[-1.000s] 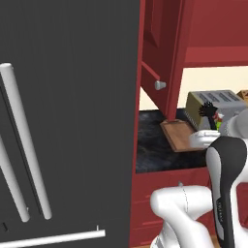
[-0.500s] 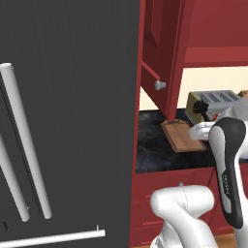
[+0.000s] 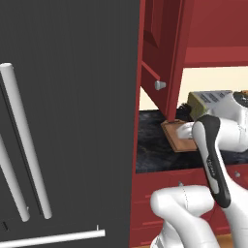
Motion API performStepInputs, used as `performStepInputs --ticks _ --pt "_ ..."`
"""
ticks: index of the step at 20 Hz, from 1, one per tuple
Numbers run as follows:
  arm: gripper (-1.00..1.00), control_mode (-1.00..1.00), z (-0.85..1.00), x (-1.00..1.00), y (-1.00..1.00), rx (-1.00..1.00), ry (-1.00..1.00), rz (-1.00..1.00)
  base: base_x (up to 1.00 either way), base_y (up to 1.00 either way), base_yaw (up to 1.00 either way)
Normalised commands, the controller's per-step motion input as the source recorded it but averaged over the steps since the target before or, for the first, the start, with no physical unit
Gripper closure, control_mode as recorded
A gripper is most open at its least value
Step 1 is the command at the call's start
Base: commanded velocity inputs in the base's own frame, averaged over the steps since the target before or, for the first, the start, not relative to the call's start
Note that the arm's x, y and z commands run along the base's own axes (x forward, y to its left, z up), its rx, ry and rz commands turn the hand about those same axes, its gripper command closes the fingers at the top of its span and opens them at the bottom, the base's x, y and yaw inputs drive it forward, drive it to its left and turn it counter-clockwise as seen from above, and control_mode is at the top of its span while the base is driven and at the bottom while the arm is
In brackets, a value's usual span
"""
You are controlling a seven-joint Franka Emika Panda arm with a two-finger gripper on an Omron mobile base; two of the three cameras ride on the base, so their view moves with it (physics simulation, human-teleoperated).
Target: Grab the spray bottle from the cabinet, then place it next to the cutting board for sanitizing. Then grab the dish brush from the countertop next to the sink and place it next to the cutting board.
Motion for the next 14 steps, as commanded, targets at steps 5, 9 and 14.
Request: performStepInputs --ticks 5,9,14 --pt "1.00 -1.00 -0.43 0.75 -0.02 0.00 0.05 0.08 0.00 0.00 0.00" --pt "1.00 -1.00 -0.44 0.58 -0.10 0.00 0.03 0.09 0.00 0.00 0.00" --pt "1.00 -1.00 -0.41 0.49 -0.14 0.00 0.07 0.11 0.00 0.00 0.00"
